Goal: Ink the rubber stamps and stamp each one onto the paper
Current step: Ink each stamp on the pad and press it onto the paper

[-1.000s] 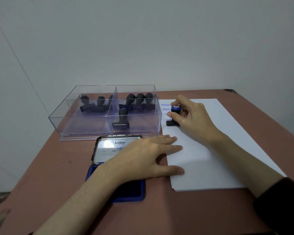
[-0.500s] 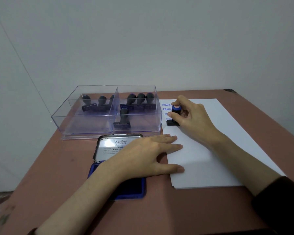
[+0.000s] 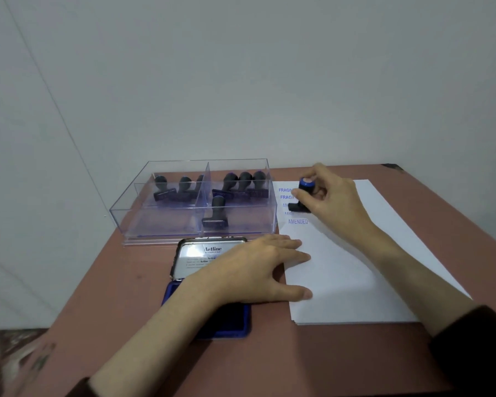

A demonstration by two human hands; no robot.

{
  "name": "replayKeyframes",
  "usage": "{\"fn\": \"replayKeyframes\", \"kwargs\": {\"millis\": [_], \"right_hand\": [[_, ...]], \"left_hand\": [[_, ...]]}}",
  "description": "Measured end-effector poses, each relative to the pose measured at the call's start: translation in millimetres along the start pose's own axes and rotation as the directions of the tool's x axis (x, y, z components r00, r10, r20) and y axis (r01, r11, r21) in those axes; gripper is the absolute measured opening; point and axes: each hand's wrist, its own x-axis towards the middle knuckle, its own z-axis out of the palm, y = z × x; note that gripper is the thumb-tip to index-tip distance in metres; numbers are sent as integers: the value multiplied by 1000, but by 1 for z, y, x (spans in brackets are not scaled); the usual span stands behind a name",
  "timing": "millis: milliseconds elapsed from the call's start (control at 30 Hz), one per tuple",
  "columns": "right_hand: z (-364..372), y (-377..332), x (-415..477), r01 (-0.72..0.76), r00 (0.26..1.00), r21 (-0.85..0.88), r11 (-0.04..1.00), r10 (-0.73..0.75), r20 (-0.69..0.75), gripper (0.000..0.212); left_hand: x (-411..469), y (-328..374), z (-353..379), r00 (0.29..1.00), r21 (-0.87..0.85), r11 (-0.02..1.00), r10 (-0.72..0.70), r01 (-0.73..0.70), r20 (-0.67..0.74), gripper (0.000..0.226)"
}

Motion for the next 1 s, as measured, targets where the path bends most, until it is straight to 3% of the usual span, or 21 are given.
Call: {"fn": "replayKeyframes", "kwargs": {"millis": [133,233,333,467,633,1000], "right_hand": [[-10,-30,17,103,987,2,995,-102,-128,16],[-3,-54,27,169,978,32,985,-164,-132,16],[17,-69,35,162,987,48,986,-160,-29,14],[43,-71,41,59,988,-83,995,-47,144,14],[55,-70,42,-27,946,-197,980,88,311,23],[53,-87,45,-18,856,-325,946,183,483,24]], "left_hand": [[-2,1,1,994,8,1000,22,-22,-105,62],[-10,-1,-1,950,-13,998,48,-55,-308,47],[-22,-11,-11,831,27,997,72,-69,-551,33],[-39,-39,-26,678,39,995,-37,97,-734,25],[-57,-78,-33,657,10,950,-207,311,-725,40],[-64,-92,-27,668,1,947,-225,320,-710,35]]}}
